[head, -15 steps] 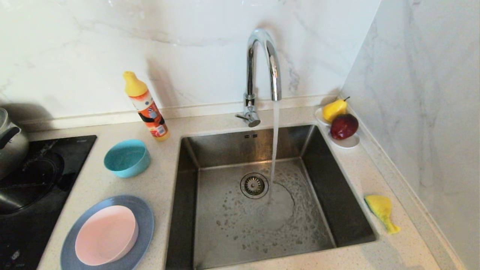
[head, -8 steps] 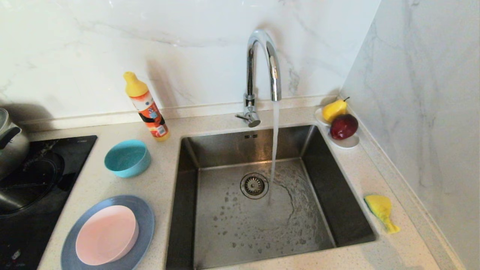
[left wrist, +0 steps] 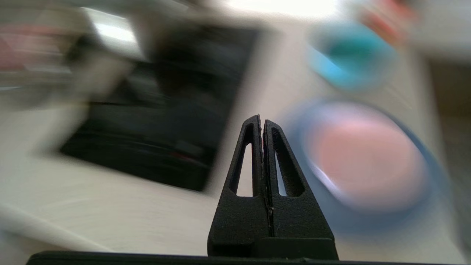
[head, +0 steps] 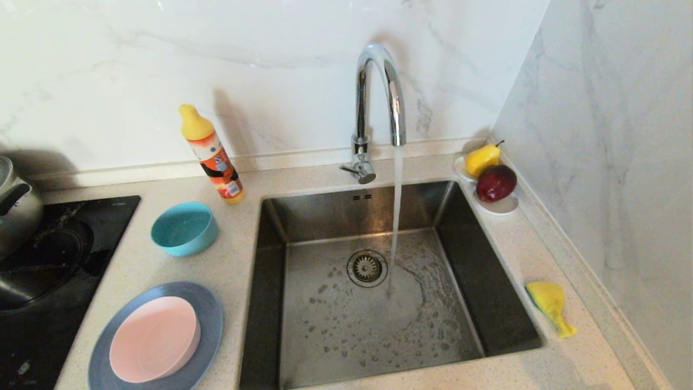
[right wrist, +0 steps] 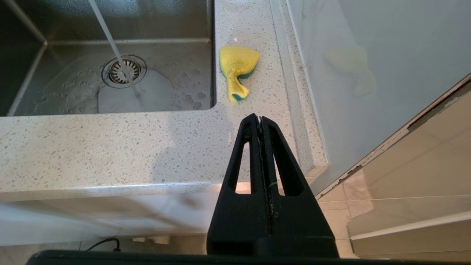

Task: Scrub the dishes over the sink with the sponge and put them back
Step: Pick up a bowl and the sponge

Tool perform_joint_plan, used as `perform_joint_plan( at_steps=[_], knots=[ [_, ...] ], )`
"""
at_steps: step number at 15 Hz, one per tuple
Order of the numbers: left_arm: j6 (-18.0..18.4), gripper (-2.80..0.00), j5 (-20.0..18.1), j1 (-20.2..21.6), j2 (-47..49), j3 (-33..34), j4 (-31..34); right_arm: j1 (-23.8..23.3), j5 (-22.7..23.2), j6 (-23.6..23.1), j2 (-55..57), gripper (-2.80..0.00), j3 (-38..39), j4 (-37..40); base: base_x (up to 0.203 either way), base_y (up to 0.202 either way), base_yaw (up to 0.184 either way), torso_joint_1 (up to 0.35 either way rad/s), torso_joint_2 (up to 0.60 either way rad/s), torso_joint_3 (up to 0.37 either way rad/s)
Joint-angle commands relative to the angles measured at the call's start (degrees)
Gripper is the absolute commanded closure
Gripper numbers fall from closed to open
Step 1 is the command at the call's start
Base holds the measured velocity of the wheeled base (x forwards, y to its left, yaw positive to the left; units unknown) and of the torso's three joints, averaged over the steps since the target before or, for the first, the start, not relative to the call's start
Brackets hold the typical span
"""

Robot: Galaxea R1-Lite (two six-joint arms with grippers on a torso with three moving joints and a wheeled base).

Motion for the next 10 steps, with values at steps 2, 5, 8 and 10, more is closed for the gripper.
perform_joint_plan(
  at_steps=[2, 5, 8, 10],
  knots=[
    [-0.2, 0.00, -18.6, 0.0, -3.1, 3.4, 1.1, 0.0, 0.0, 0.0, 0.0, 0.00, 0.0, 0.1, 0.000, 0.000, 0.000, 0.000, 0.00, 0.000],
    [-0.2, 0.00, -23.6, 0.0, -3.1, 3.0, 9.3, 0.1, 0.0, 0.0, 0.0, 0.00, 0.0, 0.0, 0.000, 0.000, 0.000, 0.000, 0.00, 0.000],
    [-0.6, 0.00, -23.6, 0.0, -3.1, 3.3, 7.9, 0.0, 0.0, 0.0, 0.0, 0.00, 0.0, 0.0, 0.000, 0.000, 0.000, 0.000, 0.00, 0.000],
    [-0.6, 0.00, -23.6, 0.0, -3.1, 3.7, 6.5, 0.0, 0.0, -0.2, -0.1, 0.00, 0.0, -0.1, 0.000, 0.000, 0.000, 0.000, 0.00, 0.000]
  ],
)
